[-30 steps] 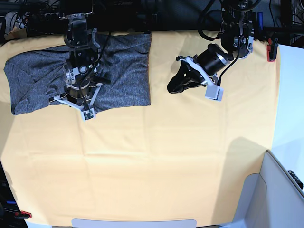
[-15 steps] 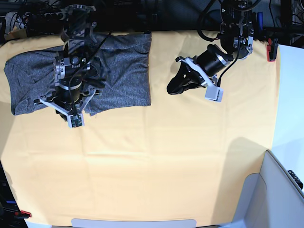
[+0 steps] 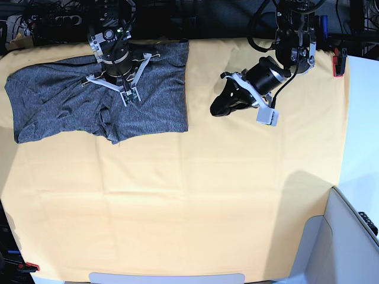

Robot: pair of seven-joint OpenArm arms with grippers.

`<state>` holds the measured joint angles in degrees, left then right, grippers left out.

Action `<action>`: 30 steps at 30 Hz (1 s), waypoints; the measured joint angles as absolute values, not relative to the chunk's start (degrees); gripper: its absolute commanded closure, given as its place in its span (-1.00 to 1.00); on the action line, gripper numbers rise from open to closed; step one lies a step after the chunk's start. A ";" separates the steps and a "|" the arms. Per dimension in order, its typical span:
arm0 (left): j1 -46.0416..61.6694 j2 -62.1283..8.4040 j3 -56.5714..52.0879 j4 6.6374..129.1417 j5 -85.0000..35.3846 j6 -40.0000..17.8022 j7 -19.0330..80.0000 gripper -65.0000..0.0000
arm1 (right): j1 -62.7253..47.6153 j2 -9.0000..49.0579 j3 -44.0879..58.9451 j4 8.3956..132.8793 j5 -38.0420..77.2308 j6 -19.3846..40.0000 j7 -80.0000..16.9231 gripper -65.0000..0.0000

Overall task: Fold the T-shirt properly
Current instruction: 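Press the right gripper along the folded shirt's middle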

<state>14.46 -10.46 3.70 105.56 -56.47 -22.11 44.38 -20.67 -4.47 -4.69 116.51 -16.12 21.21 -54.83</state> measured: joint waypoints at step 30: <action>14.41 -10.48 3.70 103.74 -56.51 -22.09 44.31 0.98 | -20.47 -4.78 -2.83 116.71 -14.83 20.82 -55.05 1.00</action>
<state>14.41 -10.48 3.70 103.74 -56.51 -22.09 44.31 -20.47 -4.78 -2.83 116.71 -14.83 20.82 -55.05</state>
